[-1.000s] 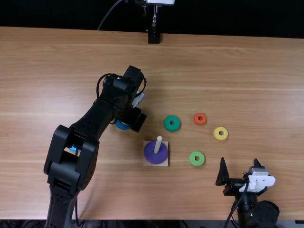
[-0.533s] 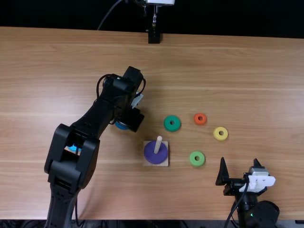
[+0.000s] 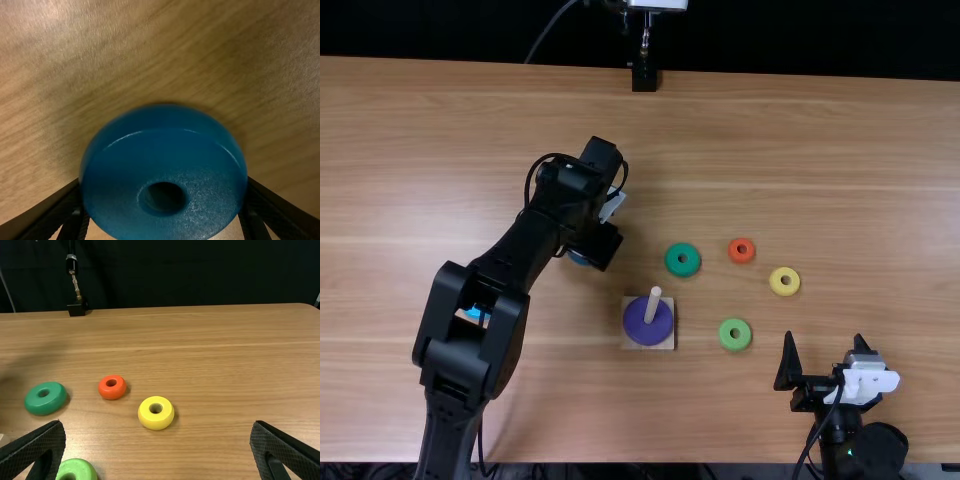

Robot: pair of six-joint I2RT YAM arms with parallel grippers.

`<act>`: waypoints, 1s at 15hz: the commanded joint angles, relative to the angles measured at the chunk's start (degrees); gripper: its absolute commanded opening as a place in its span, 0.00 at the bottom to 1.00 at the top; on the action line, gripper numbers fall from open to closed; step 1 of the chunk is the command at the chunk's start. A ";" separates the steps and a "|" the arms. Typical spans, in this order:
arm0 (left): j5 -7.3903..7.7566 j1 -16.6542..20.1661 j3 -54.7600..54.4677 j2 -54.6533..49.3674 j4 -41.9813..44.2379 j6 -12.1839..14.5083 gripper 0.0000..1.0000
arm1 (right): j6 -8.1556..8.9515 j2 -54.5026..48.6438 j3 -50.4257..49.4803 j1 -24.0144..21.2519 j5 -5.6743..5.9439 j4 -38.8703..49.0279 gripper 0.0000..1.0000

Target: Build the Hanoi tower: stack the rings onto the peg from bottom to top in this color order: purple, dark blue, light blue, dark green, light green, yellow, orange.

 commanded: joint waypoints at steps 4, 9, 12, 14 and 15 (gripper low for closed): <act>0.74 0.02 -1.06 -7.29 -5.27 0.66 0.00 | 0.52 -0.69 -3.85 -0.36 0.11 -4.06 1.00; 0.84 -0.60 -0.71 -15.38 -10.96 0.55 0.00 | 0.42 -0.69 -3.85 -0.36 0.11 -4.06 1.00; 0.95 -2.09 -0.10 -19.69 -13.81 0.44 0.00 | 0.42 -0.69 -3.85 -0.36 0.11 -4.06 1.00; 1.27 -3.06 -0.10 -22.41 -14.76 0.34 0.00 | 0.52 -0.69 -3.85 -0.36 0.11 -4.06 1.00; 2.64 -3.32 -0.10 -23.82 -14.76 0.13 0.00 | 0.42 -0.69 -3.85 -0.36 0.11 -4.06 1.00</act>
